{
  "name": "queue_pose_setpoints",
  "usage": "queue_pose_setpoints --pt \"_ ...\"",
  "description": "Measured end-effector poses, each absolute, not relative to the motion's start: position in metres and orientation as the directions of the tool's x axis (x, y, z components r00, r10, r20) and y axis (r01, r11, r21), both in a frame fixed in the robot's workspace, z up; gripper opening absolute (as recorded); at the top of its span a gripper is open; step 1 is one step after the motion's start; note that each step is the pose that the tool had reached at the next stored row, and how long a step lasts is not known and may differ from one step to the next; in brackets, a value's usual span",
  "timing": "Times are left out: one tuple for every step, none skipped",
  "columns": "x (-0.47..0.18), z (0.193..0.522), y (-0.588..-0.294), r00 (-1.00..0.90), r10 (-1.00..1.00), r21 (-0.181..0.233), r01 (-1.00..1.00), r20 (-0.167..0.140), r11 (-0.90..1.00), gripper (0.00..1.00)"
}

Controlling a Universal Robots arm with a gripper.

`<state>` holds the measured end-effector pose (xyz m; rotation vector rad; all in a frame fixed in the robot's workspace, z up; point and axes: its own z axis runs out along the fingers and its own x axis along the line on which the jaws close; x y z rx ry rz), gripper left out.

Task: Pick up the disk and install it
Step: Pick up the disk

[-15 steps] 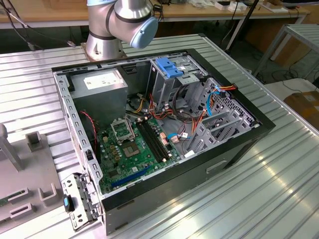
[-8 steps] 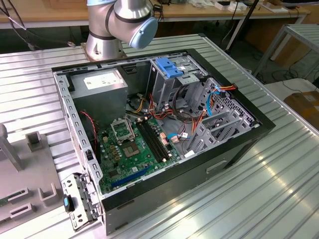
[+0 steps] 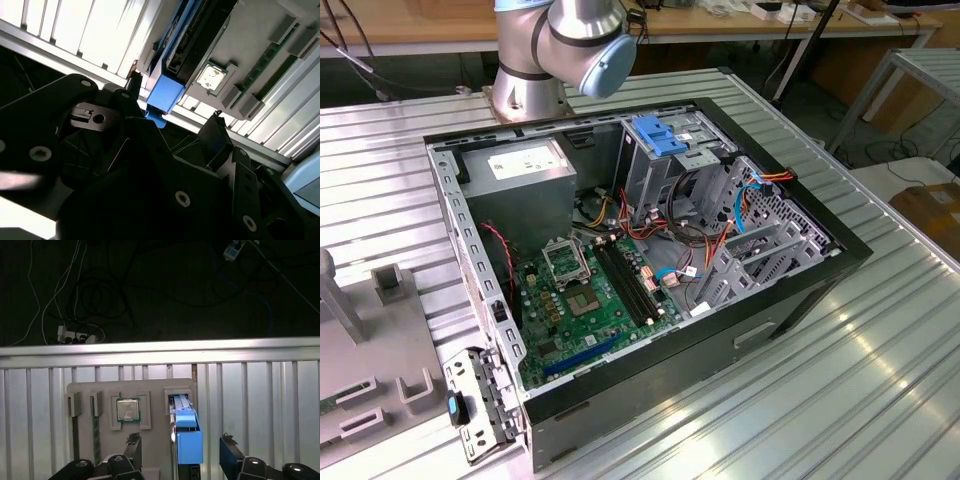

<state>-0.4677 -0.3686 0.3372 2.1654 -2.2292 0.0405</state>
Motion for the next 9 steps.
queue_pose_setpoints --pt "-0.468 0.334 -0.368 -0.029 -0.999 0.005 -1.0 0.042 0.029 0.72" --pt "-0.468 0.332 -0.367 -0.029 -0.999 0.005 -1.0 0.042 0.029 0.72" --pt "-0.468 0.329 -0.367 -0.029 -0.999 0.004 -1.0 0.042 0.029 0.72" --pt "-0.468 0.324 -0.366 -0.029 -0.999 0.005 -1.0 0.042 0.029 0.72" --pt "-0.468 0.321 -0.366 -0.029 -0.999 0.005 -1.0 0.042 0.029 0.72" --pt "-0.468 0.319 -0.366 -0.029 -0.999 0.005 -1.0 0.042 0.029 0.72" --pt "-0.468 0.315 -0.365 -0.029 -0.999 0.005 -1.0 0.042 0.029 0.72" --pt "-0.468 0.311 -0.364 -0.029 -0.999 0.004 -1.0 0.042 0.029 0.72" --pt "-0.468 0.309 -0.364 -0.029 -0.999 0.004 -1.0 0.042 0.029 0.72"
